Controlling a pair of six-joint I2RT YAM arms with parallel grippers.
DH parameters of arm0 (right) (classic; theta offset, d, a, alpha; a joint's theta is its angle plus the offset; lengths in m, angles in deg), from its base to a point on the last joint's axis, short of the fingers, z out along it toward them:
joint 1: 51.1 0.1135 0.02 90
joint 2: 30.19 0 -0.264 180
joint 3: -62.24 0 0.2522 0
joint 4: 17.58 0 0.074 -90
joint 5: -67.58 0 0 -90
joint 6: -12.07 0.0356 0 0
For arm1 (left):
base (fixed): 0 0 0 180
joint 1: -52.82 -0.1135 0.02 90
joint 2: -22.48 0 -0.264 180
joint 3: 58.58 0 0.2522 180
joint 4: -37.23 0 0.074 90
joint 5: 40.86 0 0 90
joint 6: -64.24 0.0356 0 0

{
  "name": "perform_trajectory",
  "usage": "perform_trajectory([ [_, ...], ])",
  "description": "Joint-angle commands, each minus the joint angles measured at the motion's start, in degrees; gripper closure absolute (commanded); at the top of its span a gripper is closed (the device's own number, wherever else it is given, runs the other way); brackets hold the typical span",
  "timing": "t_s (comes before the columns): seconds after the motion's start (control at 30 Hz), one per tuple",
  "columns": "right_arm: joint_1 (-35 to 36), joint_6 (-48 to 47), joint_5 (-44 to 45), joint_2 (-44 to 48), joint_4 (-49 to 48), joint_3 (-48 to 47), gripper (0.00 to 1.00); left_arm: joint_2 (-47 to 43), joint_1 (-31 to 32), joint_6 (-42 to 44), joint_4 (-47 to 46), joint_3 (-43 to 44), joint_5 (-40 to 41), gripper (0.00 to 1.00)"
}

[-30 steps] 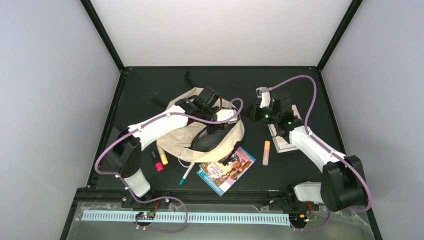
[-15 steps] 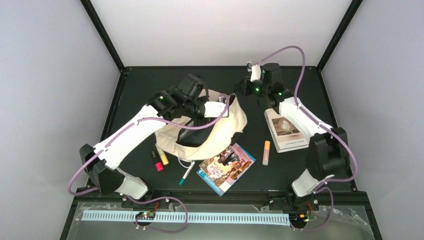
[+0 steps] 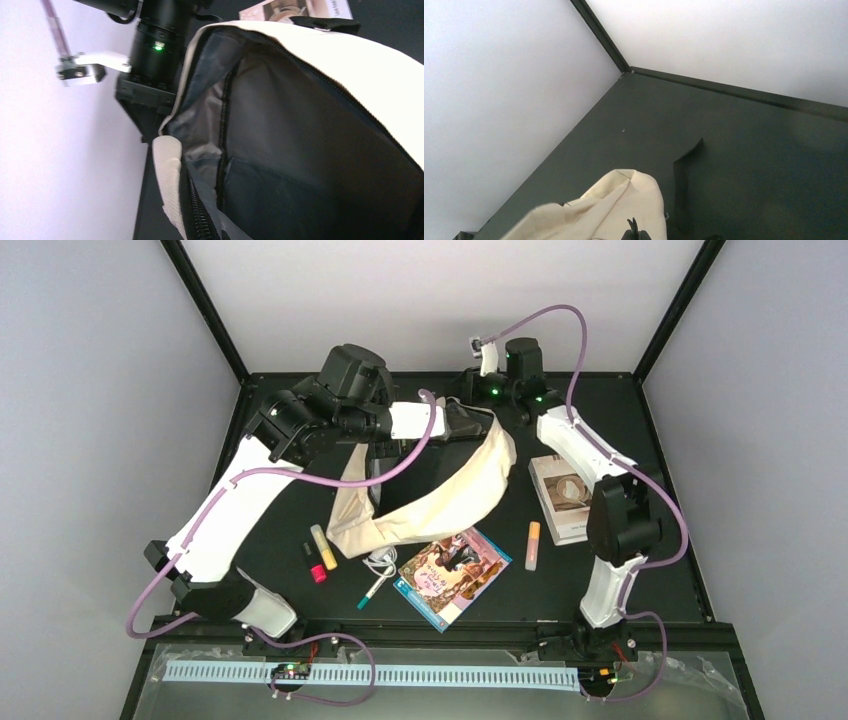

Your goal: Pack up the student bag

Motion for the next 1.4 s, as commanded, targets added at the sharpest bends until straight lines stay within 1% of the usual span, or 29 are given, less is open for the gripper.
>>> perform_trajectory([
  [0.0,-2.8,0.0,8.3,-4.2,-0.8,0.0,0.99,-1.6,0.8,0.4,0.7,9.3,1.2,0.98],
  [0.07,-3.2,0.4,8.7,-4.6,-0.9,0.1,0.99,-1.3,0.6,0.1,-0.9,10.6,3.3,0.99],
  [0.2,-3.4,0.2,8.0,-4.4,-0.9,-0.1,0.99,-0.5,-0.5,-0.6,-5.4,10.4,7.3,0.98],
  [0.33,-3.4,0.1,5.5,-2.0,-1.6,0.2,0.99,-0.4,-2.2,-0.3,-10.4,6.2,9.5,0.98],
  [0.37,-3.4,-0.1,4.8,-0.7,-1.9,0.6,0.94,-0.3,-2.5,0.0,-12.1,4.5,10.6,0.98],
  [0.47,-3.4,-1.5,4.2,4.3,-1.1,2.1,0.75,0.8,-3.6,0.8,-17.0,-0.2,12.6,0.98],
  [0.5,-3.4,-2.4,4.7,5.9,-0.2,2.4,0.67,1.2,-4.1,1.0,-18.7,-1.1,12.9,0.99],
  [0.53,-3.4,-3.3,5.3,7.5,1.0,2.7,0.56,1.8,-4.3,1.3,-20.3,-2.0,13.4,0.98],
  [0.6,-3.4,-5.0,6.6,10.8,3.6,3.5,0.41,2.8,-4.7,2.3,-23.6,-3.3,14.9,0.98],
  [0.73,-3.4,-6.3,8.6,16.9,8.1,6.3,0.2,5.8,-5.5,4.4,-29.6,-2.9,17.2,0.98],
  [0.77,-3.3,-6.1,8.8,18.3,8.8,7.4,0.11,6.6,-5.7,4.7,-30.7,-2.3,17.6,0.98],
  [0.83,-3.2,-5.6,9.8,20.7,9.9,10.3,0.04,8.3,-6.1,4.7,-32.3,-0.7,17.9,0.98],
  [0.97,-2.4,-5.0,12.3,25.0,11.2,16.3,0.04,12.4,-7.0,6.0,-35.8,4.1,18.1,0.98],
  [1.03,-1.3,-5.2,12.0,27.1,11.1,18.9,0.05,14.9,-7.8,6.7,-37.4,8.3,18.4,0.98],
  [1.1,0.0,-6.0,11.1,28.7,11.2,20.8,0.07,17.5,-8.6,6.3,-36.8,13.9,18.3,0.98],
  [1.17,1.3,-7.2,11.1,29.2,12.0,22.1,0.08,18.6,-9.0,4.6,-36.4,17.0,17.9,0.98],
  [1.23,2.2,-7.7,12.1,28.6,13.9,23.0,0.1,17.6,-9.3,1.9,-36.3,15.5,16.2,0.98],
  [1.27,2.5,-7.8,12.4,28.2,14.7,23.4,0.11,16.6,-9.5,0.5,-36.7,12.9,15.1,0.98],
  [1.37,3.3,-7.5,12.8,28.5,16.3,25.9,0.12,12.8,-9.8,-2.1,-39.2,1.0,13.2,0.98],
])
